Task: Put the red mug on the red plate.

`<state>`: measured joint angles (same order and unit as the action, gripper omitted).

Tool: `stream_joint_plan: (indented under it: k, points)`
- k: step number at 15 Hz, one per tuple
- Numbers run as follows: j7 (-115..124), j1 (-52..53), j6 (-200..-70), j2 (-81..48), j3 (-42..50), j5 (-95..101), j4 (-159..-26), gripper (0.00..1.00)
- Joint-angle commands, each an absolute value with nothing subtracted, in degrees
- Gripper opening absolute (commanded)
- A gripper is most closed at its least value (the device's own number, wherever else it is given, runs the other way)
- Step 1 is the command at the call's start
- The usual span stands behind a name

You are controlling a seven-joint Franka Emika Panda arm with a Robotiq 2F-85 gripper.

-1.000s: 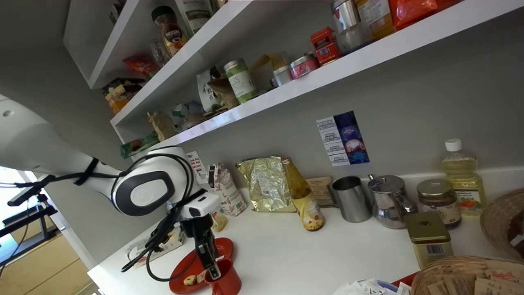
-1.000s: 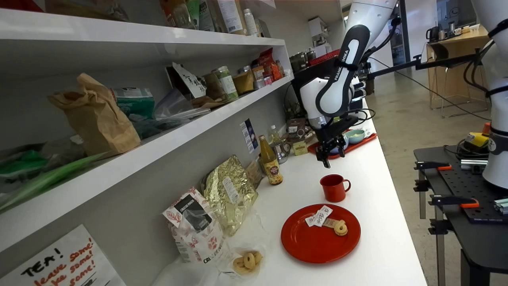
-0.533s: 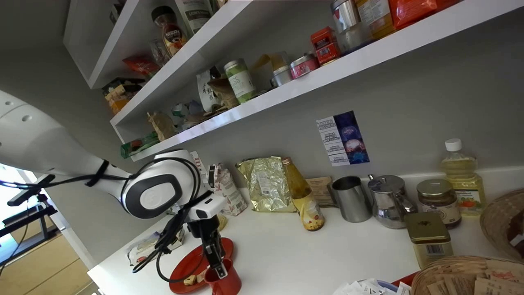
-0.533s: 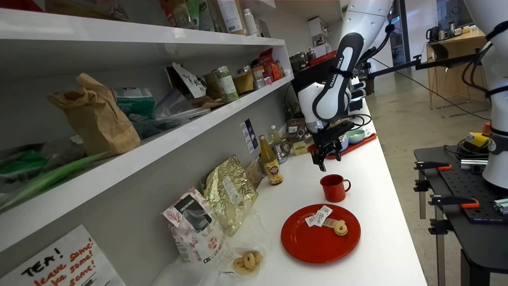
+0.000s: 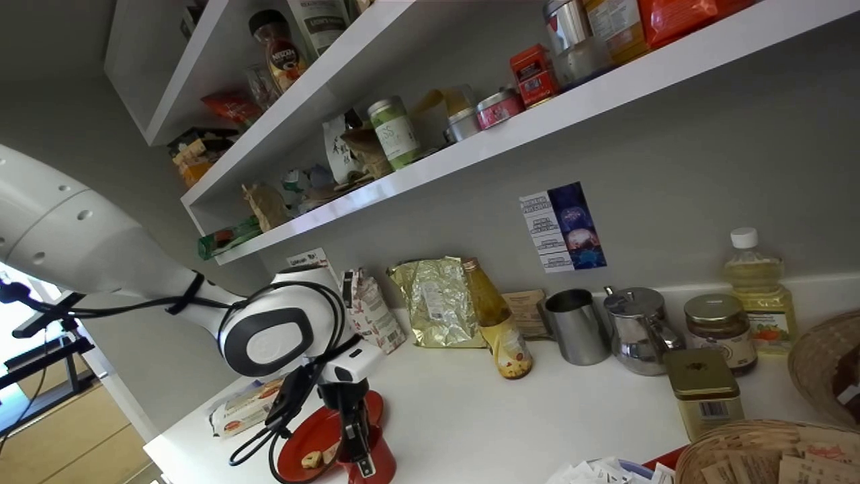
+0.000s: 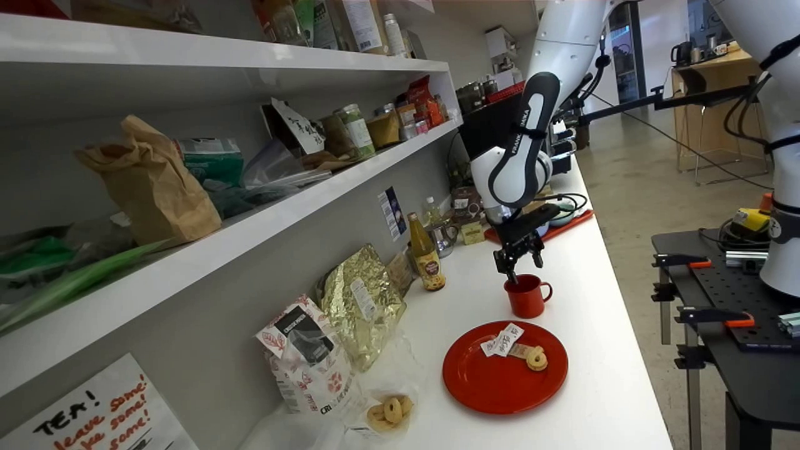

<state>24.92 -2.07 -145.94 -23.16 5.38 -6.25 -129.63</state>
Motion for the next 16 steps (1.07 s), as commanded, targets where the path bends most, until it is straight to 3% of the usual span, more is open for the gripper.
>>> stream_joint_plan:
  k: [1, 4, 5, 7, 16]
  points:
    - [22.7, -2.4, -144.3, -25.1, 5.0, -8.8, -127.4, 1.00]
    - [22.0, -2.5, -143.7, -26.2, 4.3, -10.3, -126.9, 1.00]
    - [20.7, -2.8, -143.3, -26.5, 3.8, -10.7, -126.8, 0.75]
    - [19.3, -2.9, -142.7, -27.1, 3.2, -11.4, -126.7, 0.68]
    - [19.0, -1.9, -141.5, -27.6, 2.9, -11.2, -126.8, 0.01]
